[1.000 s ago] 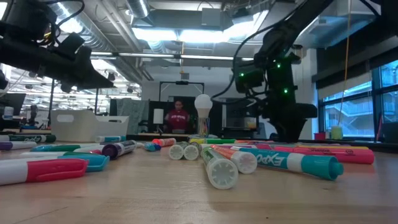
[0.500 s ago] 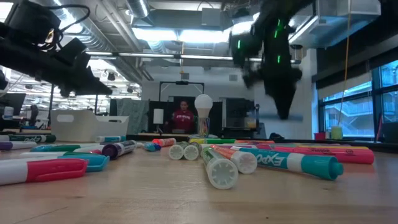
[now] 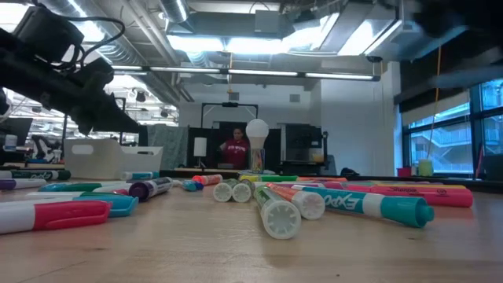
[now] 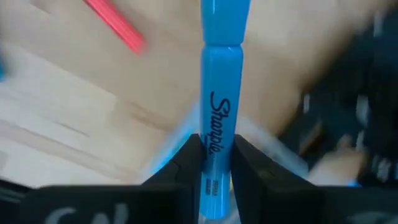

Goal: Pick & Place Markers
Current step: Put the blue highlighter pen into the transparent bin, then put the green highlighter pen into the transparent bin

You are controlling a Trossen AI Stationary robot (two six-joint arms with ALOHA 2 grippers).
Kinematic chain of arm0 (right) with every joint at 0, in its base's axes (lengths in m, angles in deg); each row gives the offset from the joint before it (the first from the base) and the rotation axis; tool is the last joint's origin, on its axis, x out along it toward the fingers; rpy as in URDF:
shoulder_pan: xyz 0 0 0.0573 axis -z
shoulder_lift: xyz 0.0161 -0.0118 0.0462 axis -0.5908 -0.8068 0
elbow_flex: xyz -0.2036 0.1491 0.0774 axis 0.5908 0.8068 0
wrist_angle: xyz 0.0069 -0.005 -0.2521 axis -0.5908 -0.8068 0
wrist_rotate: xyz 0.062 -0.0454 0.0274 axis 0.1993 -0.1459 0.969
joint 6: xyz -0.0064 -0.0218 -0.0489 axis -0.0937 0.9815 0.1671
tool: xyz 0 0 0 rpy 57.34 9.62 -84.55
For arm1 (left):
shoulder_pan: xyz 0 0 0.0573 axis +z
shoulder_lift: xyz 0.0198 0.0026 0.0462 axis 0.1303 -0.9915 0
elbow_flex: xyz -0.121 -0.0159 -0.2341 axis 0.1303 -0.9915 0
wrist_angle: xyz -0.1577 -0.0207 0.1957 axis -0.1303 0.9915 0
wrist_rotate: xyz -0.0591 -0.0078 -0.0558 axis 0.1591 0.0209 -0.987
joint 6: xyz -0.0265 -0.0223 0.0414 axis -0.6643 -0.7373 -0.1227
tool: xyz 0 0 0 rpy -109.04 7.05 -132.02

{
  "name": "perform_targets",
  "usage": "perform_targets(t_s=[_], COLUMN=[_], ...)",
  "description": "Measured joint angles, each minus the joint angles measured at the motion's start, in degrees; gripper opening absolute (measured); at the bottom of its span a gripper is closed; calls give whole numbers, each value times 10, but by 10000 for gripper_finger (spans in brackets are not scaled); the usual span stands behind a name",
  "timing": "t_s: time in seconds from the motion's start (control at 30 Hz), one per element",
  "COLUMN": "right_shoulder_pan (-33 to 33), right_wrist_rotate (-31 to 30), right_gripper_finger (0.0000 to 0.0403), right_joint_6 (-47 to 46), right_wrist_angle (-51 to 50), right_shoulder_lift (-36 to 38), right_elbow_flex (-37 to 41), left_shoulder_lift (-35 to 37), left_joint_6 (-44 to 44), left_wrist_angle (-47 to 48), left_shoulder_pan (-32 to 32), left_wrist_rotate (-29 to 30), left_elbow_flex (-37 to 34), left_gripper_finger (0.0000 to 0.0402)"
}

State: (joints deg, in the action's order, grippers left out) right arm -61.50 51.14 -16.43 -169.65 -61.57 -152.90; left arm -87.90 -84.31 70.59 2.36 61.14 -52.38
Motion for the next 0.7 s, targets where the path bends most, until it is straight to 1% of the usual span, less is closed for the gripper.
perform_targets(t_s=[0.07, 0.17, 0.23, 0.3, 0.37, 0.5, 0.6, 0.7], right_shoulder_pan=[-56, -131, -164, -186, -195, -196, -183, -165], right_wrist_rotate=[36, 73, 94, 104, 118, 137, 138, 132], right_gripper_finger=[60, 60, 60, 64, 92, 178, 232, 266], right_joint_6=[-95, -222, -278, -308, -326, -336, -319, -284], right_wrist_angle=[19, 62, 88, 88, 96, 118, 117, 102], right_shoulder_lift=[-9, -28, -43, -58, -70, -81, -81, -79], right_elbow_flex=[15, 34, 39, 39, 40, 40, 40, 37], left_shoulder_lift=[-5, -12, -17, -21, -25, -27, -27, -27], left_joint_6=[4, 1, -3, -5, -5, -5, -10, -15], left_wrist_angle=[0, 3, 5, 5, 5, 5, 5, 5], left_shoulder_pan=[0, 0, 0, 0, 0, 0, 0, 0], left_wrist_rotate=[-4, -29, -45, -47, -43, -41, -42, -42], left_elbow_flex=[0, 0, 0, 0, 0, 0, 0, 0], left_gripper_finger=[6, 6, 6, 6, 6, 6, 6, 6])
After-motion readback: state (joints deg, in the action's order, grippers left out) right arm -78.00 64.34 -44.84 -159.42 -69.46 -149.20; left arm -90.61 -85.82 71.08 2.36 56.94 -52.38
